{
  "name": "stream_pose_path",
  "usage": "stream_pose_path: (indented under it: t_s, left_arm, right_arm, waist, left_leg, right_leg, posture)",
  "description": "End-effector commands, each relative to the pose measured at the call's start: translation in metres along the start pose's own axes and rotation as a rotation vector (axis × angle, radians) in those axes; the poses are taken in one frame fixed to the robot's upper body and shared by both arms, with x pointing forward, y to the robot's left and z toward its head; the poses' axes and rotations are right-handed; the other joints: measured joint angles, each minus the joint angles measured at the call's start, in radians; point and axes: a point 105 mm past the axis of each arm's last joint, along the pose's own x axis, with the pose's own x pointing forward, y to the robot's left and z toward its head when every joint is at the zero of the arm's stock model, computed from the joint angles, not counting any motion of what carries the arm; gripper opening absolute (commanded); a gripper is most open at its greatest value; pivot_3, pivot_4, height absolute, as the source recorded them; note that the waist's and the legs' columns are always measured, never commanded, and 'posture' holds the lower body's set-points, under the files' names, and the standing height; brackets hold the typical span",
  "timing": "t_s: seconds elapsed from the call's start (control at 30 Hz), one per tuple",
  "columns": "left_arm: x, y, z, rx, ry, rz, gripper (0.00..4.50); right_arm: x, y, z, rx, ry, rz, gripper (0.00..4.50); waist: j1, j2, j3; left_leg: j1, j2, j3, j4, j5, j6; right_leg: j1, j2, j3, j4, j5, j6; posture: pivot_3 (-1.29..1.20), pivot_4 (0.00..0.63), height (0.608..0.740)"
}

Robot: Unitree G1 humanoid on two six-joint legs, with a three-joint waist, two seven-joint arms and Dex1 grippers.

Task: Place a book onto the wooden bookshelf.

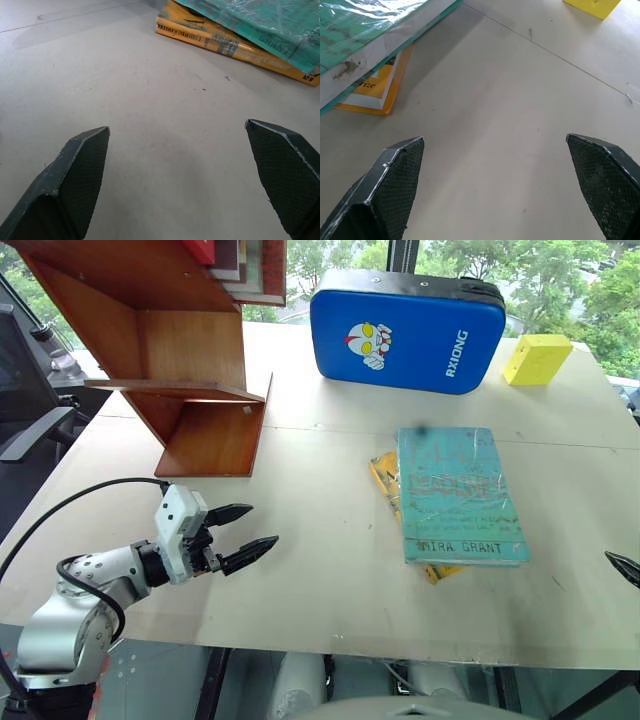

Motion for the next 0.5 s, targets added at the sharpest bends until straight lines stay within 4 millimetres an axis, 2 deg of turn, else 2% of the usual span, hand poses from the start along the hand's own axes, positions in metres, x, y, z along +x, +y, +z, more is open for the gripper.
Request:
stream_pose_path:
  t_s: [0.03,0.13,0.27,0.3,0.33,0.37,0.5]
  left_arm:
    - [-0.001,-0.005,0.017,0.032,-0.041,-0.025,4.46]
    - [0.009,-0.019,0.038,0.033,-0.112,-0.119,4.46]
    - [0.015,-0.029,0.054,0.072,-0.163,-0.188,4.46]
    - [0.015,-0.033,0.058,0.096,-0.174,-0.215,4.46]
    - [0.015,-0.037,0.060,0.115,-0.181,-0.239,4.50]
    - [0.014,-0.040,0.061,0.139,-0.181,-0.265,4.50]
    - [0.012,-0.049,0.060,0.168,-0.169,-0.320,4.50]
  right_arm:
    - [0.012,0.005,0.022,-0.071,-0.062,-0.010,4.50]
    - [0.041,0.025,0.061,-0.073,-0.169,-0.005,4.50]
    - [0.060,0.027,0.070,-0.061,-0.053,-0.040,4.50]
    - [0.065,0.022,0.071,-0.041,-0.032,-0.076,4.50]
    - [0.070,0.020,0.072,-0.017,-0.017,-0.094,3.99]
    - [0.076,0.022,0.074,-0.004,0.001,-0.092,3.71]
    - [0.094,0.023,0.070,-0.051,0.098,-0.122,2.04]
  waist:
    - [-0.001,0.000,0.000]
    - [-0.011,0.000,0.000]
    - [-0.003,0.000,0.000]
    - [0.000,0.000,0.000]
    - [0.000,0.000,0.000]
    - [0.001,0.000,0.000]
    - [0.001,0.000,0.000]
  left_leg:
    - [0.000,0.000,0.000,0.000,0.000,0.000]
    - [0.001,0.001,0.000,0.001,0.000,0.000]
    - [0.002,0.001,0.001,0.001,0.000,0.000]
    - [0.001,0.000,0.001,0.001,0.000,0.000]
    - [0.001,0.000,0.001,0.000,0.000,0.000]
    - [0.000,0.000,0.001,0.000,0.000,0.000]
    - [-0.002,0.000,0.001,0.000,0.000,0.000]
  right_leg:
    - [0.000,0.000,0.000,0.000,0.000,0.000]
    - [0.000,-0.001,0.001,0.001,0.000,0.000]
    - [0.000,0.000,0.001,0.002,0.001,-0.001]
    - [0.000,0.001,0.000,0.002,0.001,-0.001]
    - [0.000,0.002,0.000,0.001,0.001,-0.001]
    - [-0.001,0.002,0.000,0.001,0.001,-0.001]
    - [-0.002,0.003,0.000,-0.001,0.001,-0.001]
  posture:
    - [0.00,0.150,0.740]
    - [0.00,0.150,0.740]
    - [0.00,0.150,0.740]
    - [0.00,0.150,0.740]
    - [0.00,0.150,0.740]
    - [0.00,0.150,0.740]
    - [0.00,0.150,0.740]
